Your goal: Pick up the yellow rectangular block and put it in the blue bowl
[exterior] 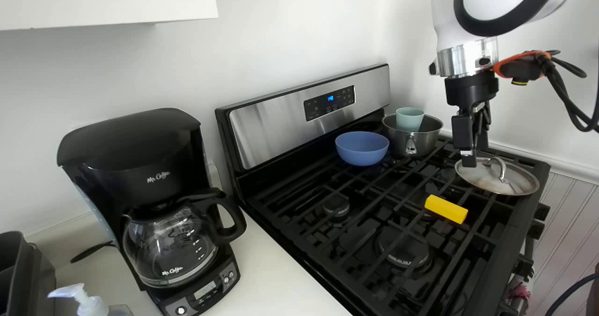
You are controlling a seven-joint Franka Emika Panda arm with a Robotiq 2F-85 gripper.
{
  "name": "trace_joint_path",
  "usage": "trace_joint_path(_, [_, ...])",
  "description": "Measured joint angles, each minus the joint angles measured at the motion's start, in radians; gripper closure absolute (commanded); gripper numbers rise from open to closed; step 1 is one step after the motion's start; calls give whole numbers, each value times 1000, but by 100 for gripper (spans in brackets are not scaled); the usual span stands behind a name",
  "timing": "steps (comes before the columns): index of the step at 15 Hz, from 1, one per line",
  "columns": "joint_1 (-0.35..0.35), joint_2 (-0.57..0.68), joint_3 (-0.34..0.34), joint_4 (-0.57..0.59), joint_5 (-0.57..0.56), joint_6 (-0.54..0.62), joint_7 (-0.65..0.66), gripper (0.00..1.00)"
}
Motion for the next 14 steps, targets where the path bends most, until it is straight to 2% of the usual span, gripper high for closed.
trace_joint_path(6, [-29,34,-25,-157,-20,230,-3,0])
trace_joint_path(9, [-47,85,-33,-167,-29,295,16,0])
trace_joint_path(14, [-57,168,-37,-152,-30,338,27,0])
